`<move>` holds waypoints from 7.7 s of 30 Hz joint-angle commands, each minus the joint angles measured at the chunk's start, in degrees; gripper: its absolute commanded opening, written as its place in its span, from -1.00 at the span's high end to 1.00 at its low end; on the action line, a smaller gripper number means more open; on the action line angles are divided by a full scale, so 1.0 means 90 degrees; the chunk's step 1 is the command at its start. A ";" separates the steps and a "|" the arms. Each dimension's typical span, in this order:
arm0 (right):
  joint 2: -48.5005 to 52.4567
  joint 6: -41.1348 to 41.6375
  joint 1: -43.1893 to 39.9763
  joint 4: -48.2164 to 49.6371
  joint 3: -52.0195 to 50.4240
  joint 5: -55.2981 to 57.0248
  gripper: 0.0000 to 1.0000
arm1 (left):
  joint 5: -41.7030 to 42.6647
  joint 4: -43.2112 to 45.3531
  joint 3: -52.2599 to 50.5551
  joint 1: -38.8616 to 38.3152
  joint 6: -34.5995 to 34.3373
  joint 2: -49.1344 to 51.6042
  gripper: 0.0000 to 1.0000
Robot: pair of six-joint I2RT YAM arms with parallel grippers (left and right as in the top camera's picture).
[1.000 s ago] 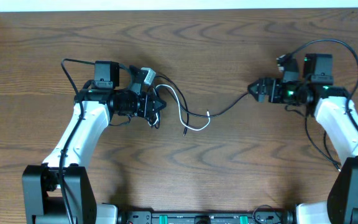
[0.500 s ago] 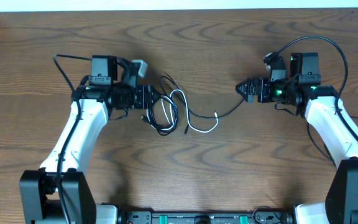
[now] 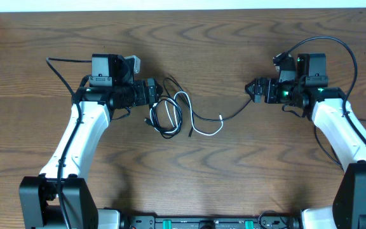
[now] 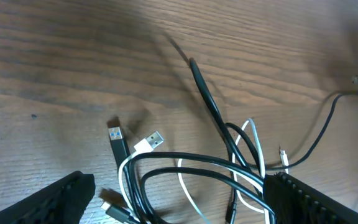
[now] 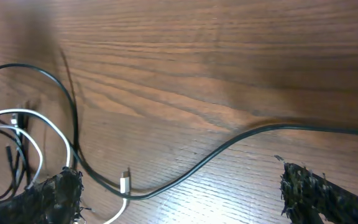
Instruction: Untangle cables
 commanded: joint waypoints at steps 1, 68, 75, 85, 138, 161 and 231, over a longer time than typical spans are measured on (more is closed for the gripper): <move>-0.0036 0.0066 0.0036 0.0007 -0.0007 0.0182 -0.98 | -0.0080 0.0000 0.0109 -0.0019 -0.0061 -0.0080 -0.86; -0.0036 0.0063 0.0041 0.0007 -0.0007 0.0182 -0.98 | -0.0425 0.0784 -0.0121 -0.0367 -0.4296 0.1285 0.85; -0.0036 0.0075 0.0041 0.0012 -0.0007 0.0177 -0.98 | 0.0986 0.0969 -0.0121 0.0117 -0.2246 0.1285 0.85; -0.0036 0.1671 0.0049 0.0172 -0.0007 -0.1076 -0.99 | 0.2239 0.0894 -0.0124 0.0527 -0.1523 0.1287 0.85; 0.2436 0.4551 0.3827 0.5931 -0.0012 0.1491 -0.16 | 0.1778 0.0889 -0.0124 0.0483 -0.1353 0.1287 0.85; 0.3041 0.5088 0.3065 0.6521 -0.0012 0.0867 0.97 | 0.1753 0.0959 -0.0124 0.0588 -0.1100 0.1287 0.85; 0.3519 0.6268 0.4503 0.7036 0.0605 0.2812 -0.03 | 0.1753 0.0942 -0.0124 0.0680 -0.1100 0.1287 0.85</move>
